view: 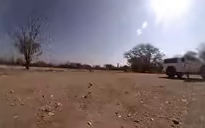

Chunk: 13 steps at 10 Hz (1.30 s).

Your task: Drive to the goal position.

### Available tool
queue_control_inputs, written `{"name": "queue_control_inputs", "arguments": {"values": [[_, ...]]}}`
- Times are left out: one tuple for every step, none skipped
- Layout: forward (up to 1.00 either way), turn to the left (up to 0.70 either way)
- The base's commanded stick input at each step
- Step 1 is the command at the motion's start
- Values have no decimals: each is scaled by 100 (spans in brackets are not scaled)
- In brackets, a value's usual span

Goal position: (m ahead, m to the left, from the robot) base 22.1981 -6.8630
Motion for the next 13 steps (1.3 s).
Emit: {"name": "queue_control_inputs", "arguments": {"values": [[50,-6],[50,-50],[50,-50],[50,0],[50,0],[50,0],[50,0],[50,0],[50,0],[50,0],[50,0],[50,0],[50,0]]}}
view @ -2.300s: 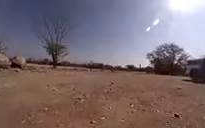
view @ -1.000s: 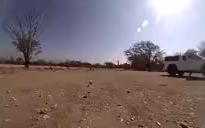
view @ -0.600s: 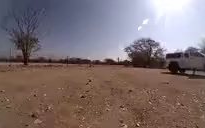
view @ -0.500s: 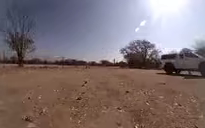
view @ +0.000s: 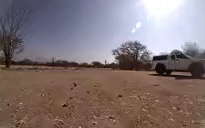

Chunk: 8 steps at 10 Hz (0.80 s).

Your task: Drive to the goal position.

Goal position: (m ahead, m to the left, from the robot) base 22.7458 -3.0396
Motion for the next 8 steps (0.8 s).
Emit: {"name": "queue_control_inputs", "arguments": {"values": [[50,0],[50,0],[50,0],[50,0],[50,0],[50,0],[50,0],[50,0]]}}
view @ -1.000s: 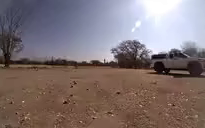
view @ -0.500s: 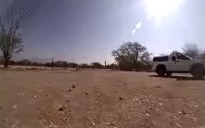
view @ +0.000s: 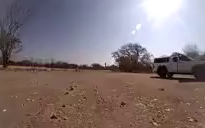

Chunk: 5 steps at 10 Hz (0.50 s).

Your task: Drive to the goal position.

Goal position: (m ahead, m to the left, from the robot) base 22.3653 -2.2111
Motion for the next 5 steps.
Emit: {"name": "queue_control_inputs", "arguments": {"values": [[50,0],[50,0],[50,0],[50,0],[50,0]]}}
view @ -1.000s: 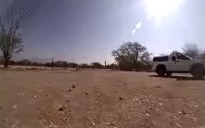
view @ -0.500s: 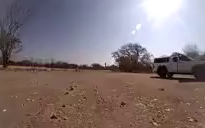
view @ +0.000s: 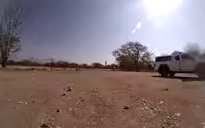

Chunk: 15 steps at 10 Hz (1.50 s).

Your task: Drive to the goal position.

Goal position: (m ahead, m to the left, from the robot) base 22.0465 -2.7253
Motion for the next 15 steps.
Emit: {"name": "queue_control_inputs", "arguments": {"values": [[50,0],[50,0],[50,0],[50,0],[50,0],[50,0],[50,0],[50,0],[50,0],[50,0],[50,0],[50,0],[50,0],[50,0],[50,0]]}}
